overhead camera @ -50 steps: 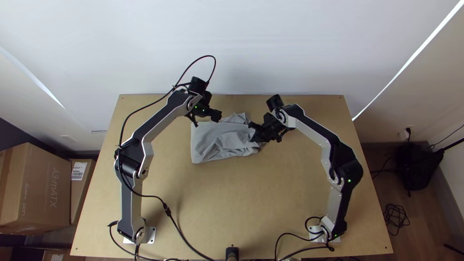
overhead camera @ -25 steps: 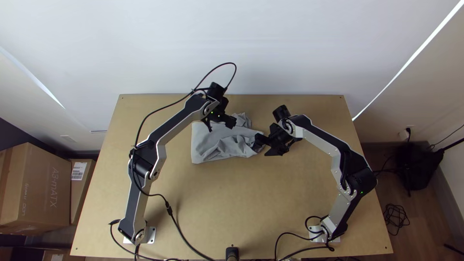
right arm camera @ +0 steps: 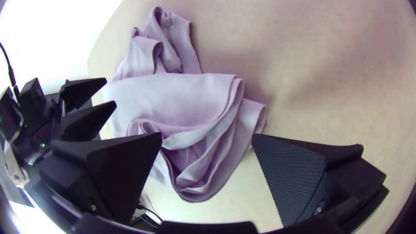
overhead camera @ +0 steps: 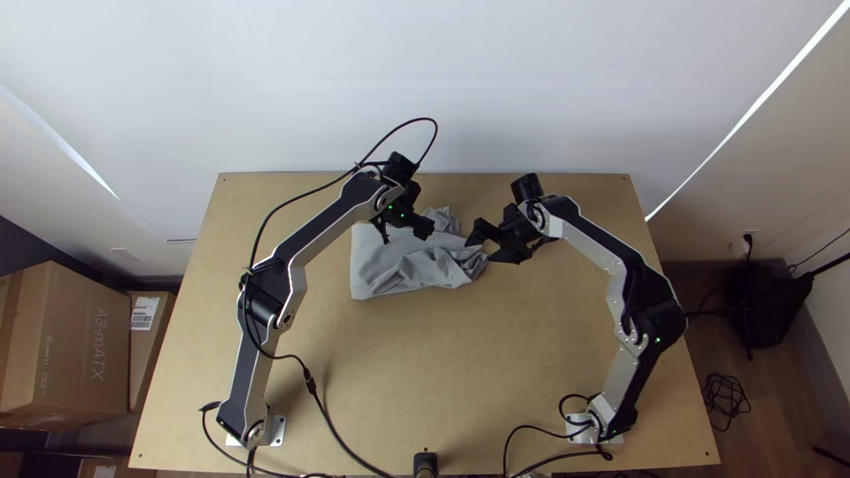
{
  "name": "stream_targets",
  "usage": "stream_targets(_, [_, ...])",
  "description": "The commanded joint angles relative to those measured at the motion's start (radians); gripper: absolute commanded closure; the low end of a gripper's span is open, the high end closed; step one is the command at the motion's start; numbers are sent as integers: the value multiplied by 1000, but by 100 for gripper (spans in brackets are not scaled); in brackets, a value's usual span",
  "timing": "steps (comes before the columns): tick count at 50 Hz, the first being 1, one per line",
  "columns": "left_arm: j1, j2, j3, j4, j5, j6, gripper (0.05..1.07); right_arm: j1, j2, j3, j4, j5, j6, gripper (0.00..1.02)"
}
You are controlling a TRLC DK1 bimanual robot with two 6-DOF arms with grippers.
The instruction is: Fold the t-shirt
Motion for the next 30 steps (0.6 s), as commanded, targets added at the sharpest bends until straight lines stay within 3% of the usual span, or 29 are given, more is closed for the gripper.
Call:
stream_targets(1, [-14, 26, 20, -50, 14, 10, 9, -3, 63, 44, 0, -3, 43, 13])
stream_targets(14, [-56, 1, 19, -151, 2, 66, 9, -4, 105, 85, 0, -4, 46, 13])
stream_targets(30, [-111, -53, 8, -208, 81, 121, 9, -16, 157, 107, 0, -4, 38, 13])
